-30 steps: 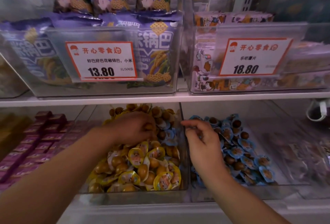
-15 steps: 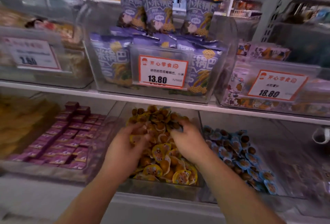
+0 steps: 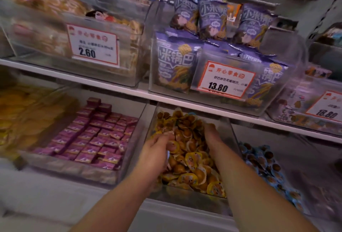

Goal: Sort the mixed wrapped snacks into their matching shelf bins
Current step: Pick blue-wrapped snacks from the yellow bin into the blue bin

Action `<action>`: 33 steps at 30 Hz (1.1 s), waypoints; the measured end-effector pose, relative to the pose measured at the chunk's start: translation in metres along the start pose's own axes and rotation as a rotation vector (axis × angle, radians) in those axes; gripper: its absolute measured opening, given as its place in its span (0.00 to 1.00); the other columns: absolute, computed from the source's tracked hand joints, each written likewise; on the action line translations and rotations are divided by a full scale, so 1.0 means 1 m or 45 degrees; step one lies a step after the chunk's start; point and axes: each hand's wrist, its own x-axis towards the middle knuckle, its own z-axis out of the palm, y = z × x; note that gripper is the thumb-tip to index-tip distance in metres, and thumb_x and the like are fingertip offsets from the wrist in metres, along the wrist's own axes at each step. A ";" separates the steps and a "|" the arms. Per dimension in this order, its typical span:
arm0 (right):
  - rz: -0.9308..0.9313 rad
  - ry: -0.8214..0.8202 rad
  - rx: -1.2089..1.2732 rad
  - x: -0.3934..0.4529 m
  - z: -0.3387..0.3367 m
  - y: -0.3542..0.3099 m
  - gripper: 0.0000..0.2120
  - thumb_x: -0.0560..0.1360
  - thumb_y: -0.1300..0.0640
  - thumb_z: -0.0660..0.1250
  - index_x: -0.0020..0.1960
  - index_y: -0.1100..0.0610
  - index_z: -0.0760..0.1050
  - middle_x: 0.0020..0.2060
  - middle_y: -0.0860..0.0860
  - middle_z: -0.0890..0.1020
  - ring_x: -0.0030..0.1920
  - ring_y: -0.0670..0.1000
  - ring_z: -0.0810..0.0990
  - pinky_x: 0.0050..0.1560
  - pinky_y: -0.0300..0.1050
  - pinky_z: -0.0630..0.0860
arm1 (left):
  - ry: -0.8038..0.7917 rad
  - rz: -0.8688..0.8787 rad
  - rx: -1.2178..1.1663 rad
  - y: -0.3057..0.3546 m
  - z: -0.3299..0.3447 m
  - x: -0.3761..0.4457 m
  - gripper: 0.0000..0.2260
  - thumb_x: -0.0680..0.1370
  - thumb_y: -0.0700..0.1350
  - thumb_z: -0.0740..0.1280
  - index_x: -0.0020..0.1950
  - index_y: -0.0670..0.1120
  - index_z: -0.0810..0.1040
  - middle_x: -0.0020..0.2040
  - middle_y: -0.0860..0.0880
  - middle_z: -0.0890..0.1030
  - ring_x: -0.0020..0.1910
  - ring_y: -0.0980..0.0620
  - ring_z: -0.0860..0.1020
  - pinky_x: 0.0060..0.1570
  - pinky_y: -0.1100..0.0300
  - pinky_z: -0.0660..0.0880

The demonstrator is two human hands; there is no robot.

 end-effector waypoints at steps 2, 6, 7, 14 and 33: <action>0.036 0.043 0.064 0.001 -0.005 0.007 0.24 0.79 0.39 0.55 0.53 0.57 0.80 0.29 0.56 0.81 0.34 0.58 0.81 0.39 0.48 0.79 | -0.036 -0.103 -0.093 0.006 0.001 0.002 0.10 0.79 0.50 0.64 0.52 0.51 0.84 0.30 0.51 0.79 0.22 0.54 0.69 0.25 0.66 0.63; 0.103 0.015 0.175 -0.002 -0.006 0.013 0.21 0.77 0.36 0.59 0.47 0.52 0.80 0.19 0.52 0.78 0.21 0.51 0.76 0.26 0.38 0.72 | -0.093 -0.112 -0.093 0.009 0.000 0.001 0.09 0.78 0.50 0.67 0.55 0.50 0.82 0.43 0.44 0.82 0.25 0.54 0.70 0.21 0.64 0.63; 0.105 -0.037 0.224 -0.003 -0.004 0.009 0.20 0.77 0.38 0.61 0.50 0.53 0.81 0.24 0.54 0.82 0.26 0.53 0.80 0.29 0.41 0.76 | -0.101 -0.101 -0.082 0.009 -0.001 0.001 0.08 0.78 0.49 0.67 0.56 0.51 0.82 0.44 0.44 0.81 0.26 0.54 0.70 0.22 0.64 0.63; 0.145 -0.398 0.458 -0.025 0.016 -0.035 0.16 0.77 0.45 0.65 0.49 0.57 0.84 0.34 0.55 0.80 0.26 0.51 0.76 0.29 0.39 0.75 | -0.079 -0.007 -0.067 0.002 0.000 0.002 0.07 0.78 0.44 0.67 0.55 0.51 0.81 0.37 0.50 0.78 0.28 0.56 0.73 0.23 0.65 0.67; -0.277 -0.567 0.183 -0.080 -0.034 0.013 0.19 0.75 0.68 0.57 0.52 0.58 0.85 0.52 0.58 0.86 0.55 0.56 0.84 0.57 0.50 0.80 | -0.234 0.927 1.090 -0.014 0.008 0.011 0.13 0.77 0.52 0.70 0.62 0.61 0.78 0.54 0.61 0.75 0.52 0.62 0.76 0.49 0.73 0.71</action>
